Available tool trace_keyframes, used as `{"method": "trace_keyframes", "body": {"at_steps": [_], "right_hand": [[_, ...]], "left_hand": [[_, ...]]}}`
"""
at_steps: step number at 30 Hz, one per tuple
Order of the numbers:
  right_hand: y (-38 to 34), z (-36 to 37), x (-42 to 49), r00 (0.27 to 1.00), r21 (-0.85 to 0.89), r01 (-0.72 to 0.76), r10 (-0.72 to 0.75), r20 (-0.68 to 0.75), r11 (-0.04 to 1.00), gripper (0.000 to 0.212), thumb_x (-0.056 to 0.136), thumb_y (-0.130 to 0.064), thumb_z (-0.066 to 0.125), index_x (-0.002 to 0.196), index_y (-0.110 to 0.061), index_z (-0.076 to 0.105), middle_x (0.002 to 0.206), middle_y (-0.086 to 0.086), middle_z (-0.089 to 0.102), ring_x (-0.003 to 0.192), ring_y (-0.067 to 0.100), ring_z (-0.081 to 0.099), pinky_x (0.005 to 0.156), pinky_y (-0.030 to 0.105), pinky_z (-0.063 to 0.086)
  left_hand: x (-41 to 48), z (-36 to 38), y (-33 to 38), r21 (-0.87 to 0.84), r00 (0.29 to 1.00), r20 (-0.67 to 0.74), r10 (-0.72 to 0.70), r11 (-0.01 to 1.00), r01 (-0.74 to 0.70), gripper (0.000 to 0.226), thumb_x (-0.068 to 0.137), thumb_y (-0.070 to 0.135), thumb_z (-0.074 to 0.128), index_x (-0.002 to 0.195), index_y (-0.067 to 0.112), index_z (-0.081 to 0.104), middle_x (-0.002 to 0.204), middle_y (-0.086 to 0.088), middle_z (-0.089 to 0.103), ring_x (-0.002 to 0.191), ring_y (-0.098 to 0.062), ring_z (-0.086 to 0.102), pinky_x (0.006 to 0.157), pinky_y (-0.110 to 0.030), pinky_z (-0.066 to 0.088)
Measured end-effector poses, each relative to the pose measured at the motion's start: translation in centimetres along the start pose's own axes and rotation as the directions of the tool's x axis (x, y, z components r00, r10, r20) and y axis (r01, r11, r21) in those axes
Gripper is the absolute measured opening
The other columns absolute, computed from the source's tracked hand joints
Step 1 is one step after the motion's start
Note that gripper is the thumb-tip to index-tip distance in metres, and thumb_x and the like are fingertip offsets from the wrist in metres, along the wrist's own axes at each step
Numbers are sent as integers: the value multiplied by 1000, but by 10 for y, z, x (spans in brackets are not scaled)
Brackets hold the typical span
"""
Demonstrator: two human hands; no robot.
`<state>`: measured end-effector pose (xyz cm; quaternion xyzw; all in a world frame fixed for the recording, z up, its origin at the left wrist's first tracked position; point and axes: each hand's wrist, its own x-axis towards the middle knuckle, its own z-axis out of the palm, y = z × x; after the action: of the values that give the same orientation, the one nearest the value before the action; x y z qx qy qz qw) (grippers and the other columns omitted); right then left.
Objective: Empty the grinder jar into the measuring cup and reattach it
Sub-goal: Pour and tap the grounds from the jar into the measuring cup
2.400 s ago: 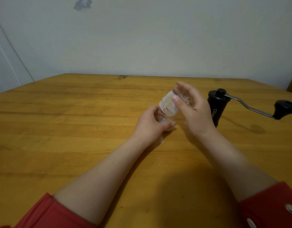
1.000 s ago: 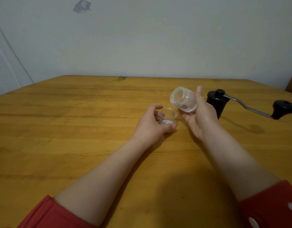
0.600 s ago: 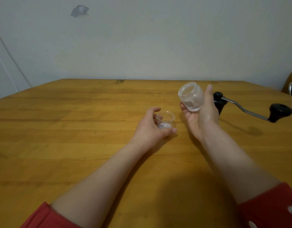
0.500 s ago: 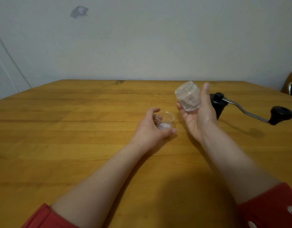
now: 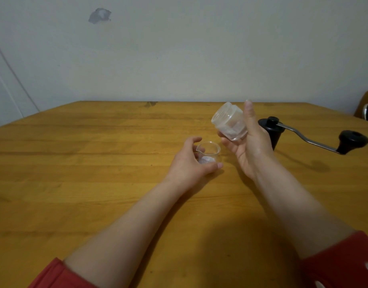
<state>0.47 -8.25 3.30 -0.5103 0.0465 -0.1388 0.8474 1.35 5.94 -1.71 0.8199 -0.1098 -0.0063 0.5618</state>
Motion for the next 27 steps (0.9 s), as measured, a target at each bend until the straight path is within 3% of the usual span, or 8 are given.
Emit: {"method": "trace_keyframes", "body": {"at_steps": [3, 6, 9, 12, 16, 22, 27], "right_hand": [[1, 2, -1, 1000, -28, -12, 12, 5, 1000, 64, 77, -62, 67, 108, -6, 67, 89, 6, 78, 79, 19, 75, 51, 23, 55], [-1, 4, -2, 1000, 27, -13, 12, 27, 1000, 61, 72, -56, 72, 106, -5, 66, 89, 6, 79, 83, 21, 76, 57, 23, 57], [-3, 3, -2, 995, 111, -38, 27, 97, 993, 42, 84, -41, 71, 107, -5, 68, 90, 5, 78, 90, 20, 74, 65, 23, 57], [-6, 0, -3, 987, 191, -100, 73, 142, 977, 17, 91, -15, 64, 101, -2, 68, 89, 10, 77, 99, 28, 69, 71, 25, 58], [-3, -1, -5, 984, 145, -114, 92, 152, 983, 17, 90, -6, 59, 102, 3, 67, 96, 14, 72, 115, 37, 63, 72, 25, 58], [-1, 0, -2, 994, -64, 26, -19, 109, 998, 20, 94, -29, 62, 90, -12, 73, 79, -1, 72, 72, 12, 65, 57, 22, 51], [4, -1, 0, 996, -238, 86, -77, 50, 967, 30, 87, -42, 70, 95, -13, 68, 71, -6, 70, 58, 9, 59, 50, 23, 47]], "left_hand": [[0, 0, 0, -3, 1000, 3, -2, 1000, 2, 85, 67, 30, 88, 138, 30, 41, 124, 3, 58, 99, -2, 55, 78, -12, 41], [0, 0, 1, -10, 1000, 1, -7, 1000, 7, 86, 67, 30, 88, 138, 31, 41, 124, 4, 58, 99, -1, 55, 75, -10, 40], [0, 0, 0, -15, 1000, -5, -7, 1000, 7, 85, 68, 30, 88, 139, 30, 41, 124, 3, 59, 102, -4, 56, 76, -9, 40], [-1, 0, 0, -20, 1000, -6, -7, 1000, 7, 85, 67, 30, 88, 138, 30, 41, 125, 2, 59, 105, -7, 58, 84, -16, 43], [0, 0, -1, -18, 1000, -6, -12, 1000, 12, 85, 67, 30, 88, 138, 30, 41, 125, 2, 60, 107, -8, 58, 84, -17, 42], [1, -1, -1, 2, 1000, -5, -8, 1000, 8, 86, 66, 32, 88, 137, 32, 41, 124, 4, 59, 106, -7, 58, 79, -14, 41], [-1, -1, 0, -2, 1000, 2, -12, 1000, 12, 85, 67, 30, 88, 138, 32, 40, 124, 5, 58, 102, -4, 56, 75, -10, 40]]}}
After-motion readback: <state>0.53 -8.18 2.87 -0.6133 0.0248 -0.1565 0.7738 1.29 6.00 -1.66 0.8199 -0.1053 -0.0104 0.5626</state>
